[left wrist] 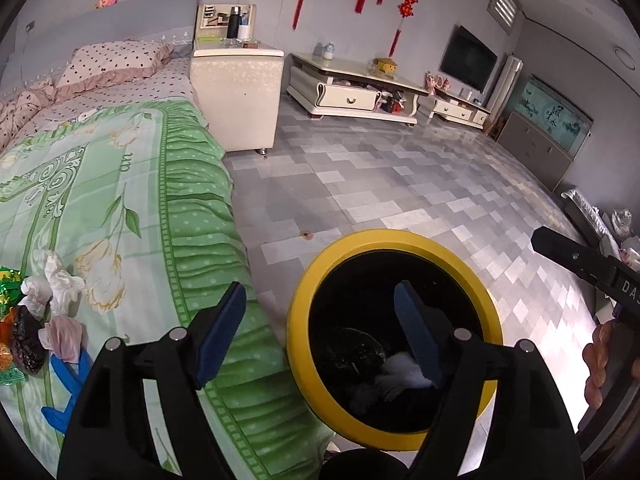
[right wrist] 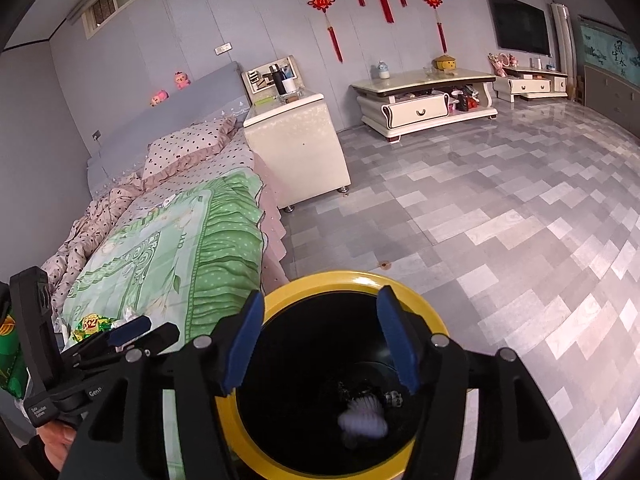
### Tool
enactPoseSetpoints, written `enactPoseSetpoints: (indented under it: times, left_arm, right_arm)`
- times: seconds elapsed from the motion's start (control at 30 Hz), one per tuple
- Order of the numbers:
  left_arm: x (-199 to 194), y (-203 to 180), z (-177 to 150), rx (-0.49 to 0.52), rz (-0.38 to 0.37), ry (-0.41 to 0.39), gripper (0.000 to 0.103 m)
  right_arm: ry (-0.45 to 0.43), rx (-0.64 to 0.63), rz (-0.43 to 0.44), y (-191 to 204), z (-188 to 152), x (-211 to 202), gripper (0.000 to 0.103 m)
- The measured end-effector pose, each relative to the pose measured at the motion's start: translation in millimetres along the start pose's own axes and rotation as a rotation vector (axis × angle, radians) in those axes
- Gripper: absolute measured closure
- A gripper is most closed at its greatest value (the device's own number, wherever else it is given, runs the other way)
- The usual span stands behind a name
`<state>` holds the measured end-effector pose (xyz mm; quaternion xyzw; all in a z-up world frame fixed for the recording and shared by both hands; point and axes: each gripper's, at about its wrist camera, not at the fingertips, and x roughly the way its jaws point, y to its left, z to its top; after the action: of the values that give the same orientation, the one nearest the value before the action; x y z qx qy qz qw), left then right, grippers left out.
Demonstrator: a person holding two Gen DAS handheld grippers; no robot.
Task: Collect trash
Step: 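Open the left tool over the bin while the right tool releases the scrunchie into it, then return the left tool to the bed and grasp the green snack bag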
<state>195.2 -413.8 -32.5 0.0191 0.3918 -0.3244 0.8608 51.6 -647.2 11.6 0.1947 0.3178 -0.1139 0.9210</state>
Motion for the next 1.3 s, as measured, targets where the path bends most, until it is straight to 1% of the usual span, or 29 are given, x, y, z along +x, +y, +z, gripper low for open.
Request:
enactPoseSetpoints:
  times: [0.07, 0.13, 0.27, 0.4, 0.47, 0.63, 0.93, 1.3]
  left_arm:
    - [-11.0, 12.5, 2.7, -0.027, 0.019, -0.019, 0.023]
    - [-22.7, 26.9, 4.4, -0.041, 0.045, -0.041, 0.022]
    - [-47.8, 60.4, 6.5, -0.064, 0.128, -0.083, 0.017]
    - [-71.5, 97.9, 7.7, -0.102, 0.190, -0.106, 0.016]
    - [-82.3, 117.0, 7.3, -0.120, 0.219, -0.116, 0.015]
    - [-107.0, 166.0, 2.2, -0.163, 0.304, -0.134, 0.014]
    - [-142.0, 252.3, -9.0, -0.239, 0.454, -0.148, 0.014]
    - [-162.4, 351.5, -35.7, -0.372, 0.568, -0.135, 0.014]
  right_arm:
    - [-0.005, -0.014, 0.012, 7.5, -0.1, -2.0, 0.043]
    - [-0.013, -0.029, 0.034, 17.6, 0.1, -3.4, 0.040]
    - [-0.015, -0.069, 0.066, 44.7, 0.7, -2.5, 0.037]
    - [-0.009, -0.115, 0.108, 78.3, 1.2, 1.3, 0.035]
    - [-0.006, -0.142, 0.134, 96.3, 0.2, 2.8, 0.033]
    - [0.008, -0.205, 0.198, 142.1, -3.9, 8.9, 0.031]
    - [0.067, -0.305, 0.294, 218.7, -20.4, 28.2, 0.031]
    - [0.180, -0.420, 0.343, 293.3, -59.0, 69.6, 0.031]
